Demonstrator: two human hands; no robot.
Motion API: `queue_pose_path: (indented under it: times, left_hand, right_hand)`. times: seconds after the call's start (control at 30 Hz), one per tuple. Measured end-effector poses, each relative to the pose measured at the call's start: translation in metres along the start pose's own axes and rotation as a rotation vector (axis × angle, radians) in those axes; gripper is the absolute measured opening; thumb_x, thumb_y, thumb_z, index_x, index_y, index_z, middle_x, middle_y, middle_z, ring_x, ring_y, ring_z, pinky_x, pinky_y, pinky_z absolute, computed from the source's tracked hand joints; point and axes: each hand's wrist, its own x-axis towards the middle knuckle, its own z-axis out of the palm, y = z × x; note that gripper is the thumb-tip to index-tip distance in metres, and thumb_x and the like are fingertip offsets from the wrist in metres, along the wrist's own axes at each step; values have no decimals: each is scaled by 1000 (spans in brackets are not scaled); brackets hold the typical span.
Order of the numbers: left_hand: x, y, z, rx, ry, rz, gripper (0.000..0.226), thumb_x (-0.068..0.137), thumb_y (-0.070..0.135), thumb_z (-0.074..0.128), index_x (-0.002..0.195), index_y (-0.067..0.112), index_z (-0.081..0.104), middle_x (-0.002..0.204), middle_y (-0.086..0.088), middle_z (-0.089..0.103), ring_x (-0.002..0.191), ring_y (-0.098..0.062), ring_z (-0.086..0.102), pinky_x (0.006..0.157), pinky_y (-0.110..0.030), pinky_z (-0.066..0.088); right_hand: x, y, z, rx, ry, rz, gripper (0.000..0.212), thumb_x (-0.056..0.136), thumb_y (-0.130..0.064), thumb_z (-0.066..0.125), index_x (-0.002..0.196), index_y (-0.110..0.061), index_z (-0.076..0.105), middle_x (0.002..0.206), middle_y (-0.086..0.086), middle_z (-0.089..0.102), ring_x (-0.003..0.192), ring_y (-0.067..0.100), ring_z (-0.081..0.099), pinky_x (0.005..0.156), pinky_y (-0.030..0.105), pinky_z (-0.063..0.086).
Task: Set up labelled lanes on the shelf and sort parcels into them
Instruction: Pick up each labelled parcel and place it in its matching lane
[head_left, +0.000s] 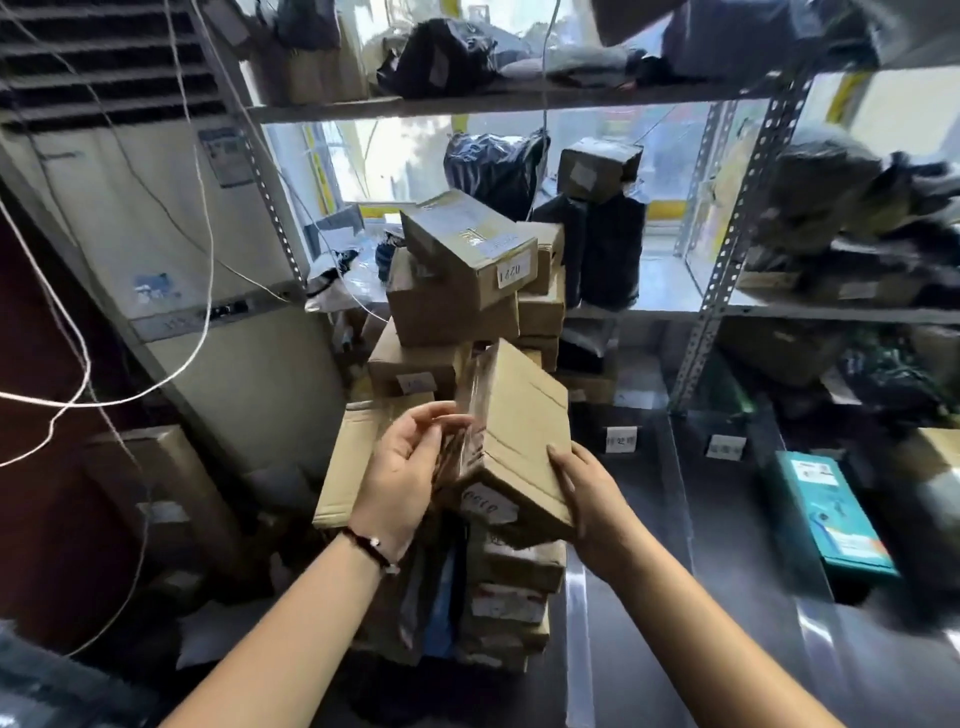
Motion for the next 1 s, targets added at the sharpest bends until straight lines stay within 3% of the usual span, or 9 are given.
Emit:
queue_pose_path:
  times: [0.13, 0.27, 0.3, 0.4, 0.5, 0.57, 0.67, 0.8, 1.0]
  left_hand:
    - [15, -2, -5, -180, -72, -71, 36, 93, 6, 62, 126, 21, 58, 129, -2, 63, 109, -11, 67, 80, -21, 57]
    - [20, -19, 3, -344, -284, -375, 96, 58, 44, 94, 140, 22, 50, 138, -9, 59, 127, -28, 58, 89, -44, 56]
    - [17, -22, 8, -336, -382, -440, 96, 59, 49, 92, 142, 24, 50, 140, -10, 58, 133, -33, 52, 98, -52, 50]
    - [11, -36, 23, -471, -580, -586, 41, 101, 43, 52, 130, 17, 66, 132, -15, 64, 126, -33, 57, 106, -52, 44]
    - [12, -46, 24, -645, -668, -746, 71, 90, 47, 67, 147, 8, 46, 150, -19, 45, 140, -31, 42, 117, -50, 30]
    - [17, -42, 25, -658, -701, -687, 95, 70, 42, 88, 146, 6, 46, 143, -21, 53, 129, -31, 55, 106, -47, 46]
    - [25, -36, 31, -413, -611, -522, 90, 59, 24, 94, 137, 10, 51, 116, -18, 71, 97, -31, 73, 72, -40, 61]
    - [38, -33, 39, -203, -510, -352, 82, 65, 22, 85, 136, 27, 45, 118, -11, 72, 105, -33, 71, 79, -45, 59]
    - [46, -33, 47, -245, -586, -334, 67, 70, 18, 74, 133, 32, 54, 120, -9, 72, 103, -26, 71, 72, -37, 61]
  right_hand:
    - [-24, -2, 7, 229, -91, 59, 47, 106, -40, 42, 136, -9, 62, 127, 20, 68, 110, 33, 67, 82, 43, 59]
    - [-40, -5, 8, 286, -177, 12, 47, 109, -27, 36, 104, -14, 81, 101, 14, 76, 88, 23, 75, 71, 36, 60]
    - [-44, -5, 9, 247, -184, -10, 47, 108, -29, 36, 106, -14, 81, 104, 14, 76, 91, 24, 74, 76, 37, 59]
    - [-49, -5, 8, 124, -191, -86, 42, 98, -35, 49, 127, -11, 68, 121, 15, 72, 110, 27, 70, 91, 39, 56]
    - [-41, -1, -4, -48, -94, -182, 46, 93, -27, 69, 136, -16, 60, 128, 14, 69, 120, 34, 65, 99, 49, 51]
    - [-38, -5, -15, -120, 19, -204, 40, 95, -13, 67, 134, -16, 61, 122, 12, 72, 108, 27, 71, 89, 41, 57]
    - [-44, -20, -29, -76, 129, -193, 22, 99, -11, 58, 119, -12, 69, 101, 11, 75, 81, 18, 72, 63, 30, 57]
    - [-60, -35, -45, -63, 113, -183, 37, 102, -42, 48, 119, -19, 71, 110, 8, 74, 99, 23, 70, 83, 40, 57]
    - [-72, -34, -52, -185, 141, -266, 46, 89, -26, 75, 133, -27, 60, 117, 2, 74, 113, 25, 69, 96, 51, 56]
